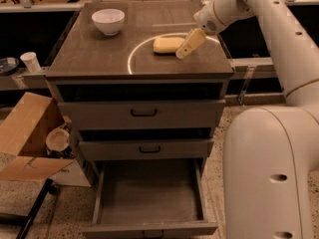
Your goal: Place sponge into bottom drawer
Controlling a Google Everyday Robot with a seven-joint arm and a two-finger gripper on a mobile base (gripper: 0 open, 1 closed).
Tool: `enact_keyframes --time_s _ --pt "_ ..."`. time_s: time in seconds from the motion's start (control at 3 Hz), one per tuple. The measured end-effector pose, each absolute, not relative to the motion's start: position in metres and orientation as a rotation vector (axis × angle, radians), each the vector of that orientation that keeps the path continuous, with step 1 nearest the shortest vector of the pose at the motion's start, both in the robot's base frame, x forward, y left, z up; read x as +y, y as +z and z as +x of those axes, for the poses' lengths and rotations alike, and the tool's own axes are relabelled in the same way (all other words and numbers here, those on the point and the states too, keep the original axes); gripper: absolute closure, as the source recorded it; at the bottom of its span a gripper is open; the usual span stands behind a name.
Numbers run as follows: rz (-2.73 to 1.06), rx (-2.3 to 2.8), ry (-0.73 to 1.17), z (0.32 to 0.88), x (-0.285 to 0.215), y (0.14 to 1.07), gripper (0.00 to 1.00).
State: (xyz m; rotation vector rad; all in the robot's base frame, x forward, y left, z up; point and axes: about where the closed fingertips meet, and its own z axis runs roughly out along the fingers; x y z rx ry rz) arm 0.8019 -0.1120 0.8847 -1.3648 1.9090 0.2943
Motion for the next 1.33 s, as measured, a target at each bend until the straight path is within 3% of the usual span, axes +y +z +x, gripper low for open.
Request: enact_keyframes --time_s 0.67,1.0,1.33 --pt "-1.331 1.936 0.408 0.824 -0.080 0.843 0.01" --pt "-1.292 1.956 0.445 0.831 -0.077 0.830 0.20" --pt "-1.258 1.946 0.471 0.837 -0.076 0.831 0.51"
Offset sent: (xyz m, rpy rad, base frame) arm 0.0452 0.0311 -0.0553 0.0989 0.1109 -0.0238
